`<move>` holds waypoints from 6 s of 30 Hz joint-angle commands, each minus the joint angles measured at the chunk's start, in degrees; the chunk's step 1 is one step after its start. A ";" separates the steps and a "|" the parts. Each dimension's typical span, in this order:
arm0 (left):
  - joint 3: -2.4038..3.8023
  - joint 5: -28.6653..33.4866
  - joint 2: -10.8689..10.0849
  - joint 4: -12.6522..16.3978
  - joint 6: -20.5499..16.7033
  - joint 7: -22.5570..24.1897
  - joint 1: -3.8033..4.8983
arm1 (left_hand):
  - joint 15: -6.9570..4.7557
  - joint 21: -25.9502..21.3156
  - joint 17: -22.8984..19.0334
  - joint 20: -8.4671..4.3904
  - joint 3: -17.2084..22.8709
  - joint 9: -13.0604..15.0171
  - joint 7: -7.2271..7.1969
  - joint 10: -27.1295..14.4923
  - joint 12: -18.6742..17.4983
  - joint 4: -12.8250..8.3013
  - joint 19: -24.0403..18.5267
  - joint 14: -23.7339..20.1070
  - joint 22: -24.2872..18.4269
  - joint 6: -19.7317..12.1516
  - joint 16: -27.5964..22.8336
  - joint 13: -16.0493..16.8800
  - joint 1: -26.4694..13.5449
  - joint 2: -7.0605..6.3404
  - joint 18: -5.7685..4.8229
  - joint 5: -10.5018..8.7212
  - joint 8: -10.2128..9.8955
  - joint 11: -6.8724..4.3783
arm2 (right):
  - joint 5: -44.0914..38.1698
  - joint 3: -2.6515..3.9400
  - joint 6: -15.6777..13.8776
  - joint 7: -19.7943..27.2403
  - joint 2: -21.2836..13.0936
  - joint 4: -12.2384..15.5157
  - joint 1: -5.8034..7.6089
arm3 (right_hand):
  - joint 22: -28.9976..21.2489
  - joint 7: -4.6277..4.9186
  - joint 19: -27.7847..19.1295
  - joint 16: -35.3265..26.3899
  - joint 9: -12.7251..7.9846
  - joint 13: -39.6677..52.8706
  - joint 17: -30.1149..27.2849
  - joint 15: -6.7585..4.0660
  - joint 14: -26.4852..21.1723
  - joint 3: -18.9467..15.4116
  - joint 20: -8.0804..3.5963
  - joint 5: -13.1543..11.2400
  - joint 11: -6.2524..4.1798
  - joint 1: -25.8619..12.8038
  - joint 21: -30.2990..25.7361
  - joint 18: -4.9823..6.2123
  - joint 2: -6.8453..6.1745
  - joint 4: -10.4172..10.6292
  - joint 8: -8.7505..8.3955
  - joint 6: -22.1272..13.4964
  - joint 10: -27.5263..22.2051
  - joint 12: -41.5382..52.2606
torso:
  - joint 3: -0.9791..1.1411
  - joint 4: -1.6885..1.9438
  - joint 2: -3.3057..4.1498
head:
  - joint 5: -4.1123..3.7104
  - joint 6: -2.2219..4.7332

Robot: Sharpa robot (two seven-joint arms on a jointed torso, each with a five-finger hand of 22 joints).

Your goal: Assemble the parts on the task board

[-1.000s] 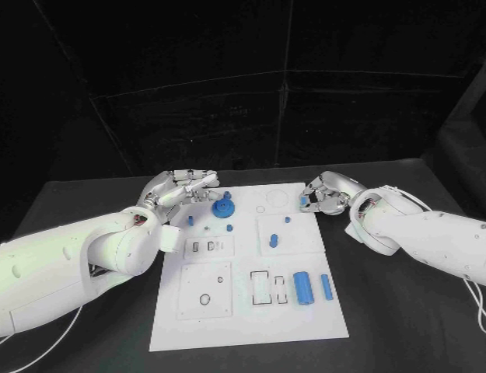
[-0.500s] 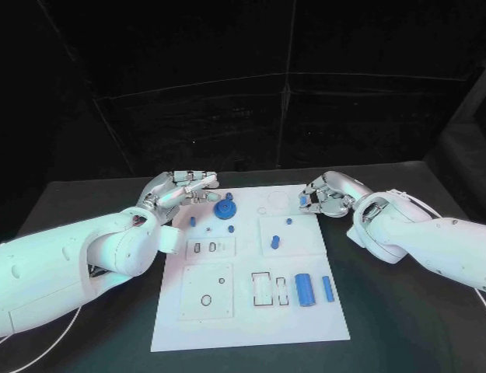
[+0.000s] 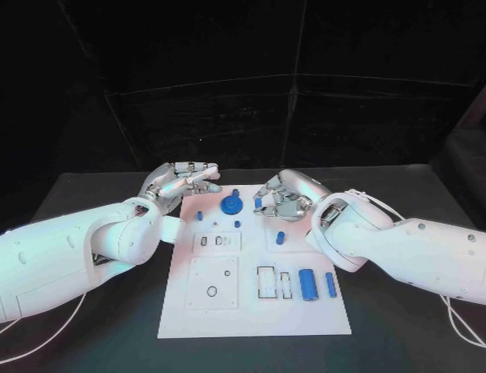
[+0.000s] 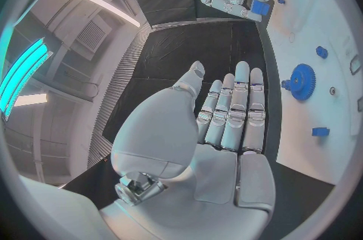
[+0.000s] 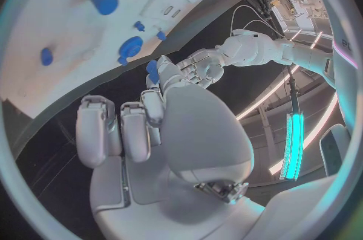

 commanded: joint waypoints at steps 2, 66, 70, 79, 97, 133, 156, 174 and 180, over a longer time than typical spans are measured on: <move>0.06 0.03 -0.23 -0.55 0.23 0.68 0.15 | -0.09 -0.28 0.07 0.17 -0.11 -0.05 0.26 -0.16 -0.28 -0.33 -0.05 -0.45 -0.06 -0.34 -0.20 -0.06 0.12 0.62 0.83 -0.12 -0.32 0.19 | -5.75 -0.02 0.82 -2.67 3.27 -1.21 -0.10 | 1.82 -0.77 -0.10 0.18 0.30 -0.16 6.99 -0.23 4.21 0.47 -0.29 -0.08 -1.14 0.88 0.14 -0.25 1.32 -0.02 -0.17 0.88 0.68 -0.32 | -0.40 0.55 -0.62 | 0.83 -0.55; 0.08 0.15 0.28 -3.00 0.47 0.99 0.38 | -0.07 -0.36 0.10 0.20 -0.13 -0.02 0.26 -0.04 -0.26 -0.44 -0.06 -0.55 -0.11 -0.25 -0.29 -0.05 0.11 0.69 0.83 -0.12 -0.29 0.18 | -15.47 -2.06 10.10 -12.19 14.38 -9.82 -5.18 | 1.35 -0.46 -0.33 -0.34 0.05 -0.81 6.24 -0.03 4.03 0.80 -0.13 -0.29 -0.88 -0.70 -0.13 -0.16 -0.16 0.00 -0.74 0.18 0.02 -1.34 | -0.35 0.65 -0.74 | 4.08 -3.18; 0.08 0.15 0.32 -3.03 0.48 0.98 0.38 | -0.07 -0.36 0.10 0.20 -0.13 -0.02 0.26 -0.04 -0.26 -0.44 -0.06 -0.55 -0.11 -0.25 -0.29 -0.05 0.11 0.69 0.83 -0.12 -0.29 0.18 | -15.55 -2.06 10.83 -12.11 14.44 -9.84 -5.19 | 1.24 -0.24 -0.38 -0.39 -0.09 -1.02 6.20 0.09 4.02 0.75 -0.04 -0.51 -0.71 -1.28 -0.21 -0.14 -0.75 0.12 -1.07 -0.31 -0.21 -1.66 | -0.35 0.67 -0.73 | 4.04 -3.22; 0.08 0.15 0.31 -3.02 0.47 0.93 0.38 | -0.07 -0.36 0.10 0.20 -0.13 -0.02 0.26 -0.04 -0.26 -0.44 -0.06 -0.55 -0.11 -0.25 -0.29 -0.05 0.11 0.69 0.83 -0.12 -0.29 0.18 | -15.50 -2.06 12.72 -12.28 14.49 -9.69 -5.19 | 0.95 0.30 -0.53 -0.40 -0.42 -2.30 6.27 0.45 4.02 0.49 0.26 -1.31 -0.26 -2.31 -0.40 -0.09 -2.39 0.24 -2.00 -1.69 -1.34 -3.30 | -0.35 0.65 -0.71 | 4.08 -3.35; 0.08 0.15 0.32 -3.06 0.58 0.88 0.37 | -0.07 -0.39 0.12 0.20 -0.12 -0.01 0.26 -0.01 -0.26 -0.49 -0.05 -0.57 -0.13 -0.22 -0.32 -0.05 0.12 0.73 0.83 -0.12 -0.29 0.18 | -15.50 -2.06 11.17 -13.70 14.46 -9.40 -5.19 | 0.59 1.08 -0.70 -0.55 -0.63 -3.00 6.15 1.02 3.96 0.31 0.78 -1.66 0.42 -3.33 -0.65 -0.02 -4.01 0.41 -3.22 -3.91 -2.03 -4.27 | -0.33 0.65 -0.71 | 3.94 -3.40; 0.07 -4.80 0.10 -3.98 3.06 -4.57 0.36 | -3.84 3.24 2.78 -3.22 0.85 0.40 -3.72 11.02 0.35 -0.31 7.28 7.95 1.36 8.48 1.62 0.47 -1.28 1.81 0.93 -0.07 1.78 -3.89 | -5.17 -1.16 1.20 6.97 3.15 -0.15 -0.92 | 0.14 2.09 -0.83 -1.25 -0.50 -6.06 5.33 1.97 3.73 -2.71 1.75 -1.09 1.47 -6.05 -0.98 0.08 -6.74 3.51 -4.31 -9.30 -4.71 -7.49 | -0.36 0.61 -0.82 | 3.82 -2.57; 0.01 -51.06 4.03 -4.52 19.70 -48.70 5.28 | -10.97 62.73 73.25 -11.43 -12.31 13.24 -9.20 17.83 44.91 12.22 33.44 28.27 63.50 11.85 72.53 45.70 -13.55 3.91 -5.98 -0.06 12.10 -10.12 | 16.17 -0.49 9.17 9.10 -10.66 -1.37 7.01 | -4.50 1.69 -3.21 -4.49 -0.33 -8.04 1.10 1.59 2.65 -3.52 1.41 2.30 1.08 -5.23 -3.45 1.01 -5.26 4.28 -2.73 -8.27 -5.78 -9.25 | 0.11 -0.14 -2.05 | 4.71 -3.18; -2.85 -61.21 10.42 -7.01 26.36 -57.75 8.06 | -11.88 69.36 73.25 -12.21 -18.12 22.89 -10.25 19.61 57.14 15.23 35.62 28.27 73.61 8.32 72.53 58.91 -13.82 3.47 -7.53 -0.42 19.54 -11.11 | 12.64 -0.49 10.52 6.13 -10.16 -1.69 7.11 | -5.22 1.61 -3.52 -5.05 -0.30 -8.31 0.55 1.54 2.51 -4.26 1.36 3.02 1.01 -5.26 -3.93 1.14 -5.33 4.58 -2.37 -8.16 -5.82 -9.42 | 0.08 -0.14 -1.95 | 4.82 -4.16; -3.52 -61.23 11.73 -8.03 27.52 -58.04 8.38 | -11.88 69.40 73.25 -12.21 -18.32 23.24 -10.25 19.65 57.33 15.29 35.62 28.27 73.66 8.14 72.53 59.14 -13.92 3.50 -7.53 -0.42 19.75 -11.12 | 12.32 -0.50 10.53 5.82 -9.96 -1.82 7.11 | -5.30 1.59 -3.54 -5.12 -0.30 -8.39 0.51 1.51 2.52 -4.44 1.34 3.31 0.99 -5.24 -4.00 1.15 -5.33 4.65 -2.28 -8.16 -5.82 -9.46 | 0.13 -0.14 -1.99 | 4.95 -4.43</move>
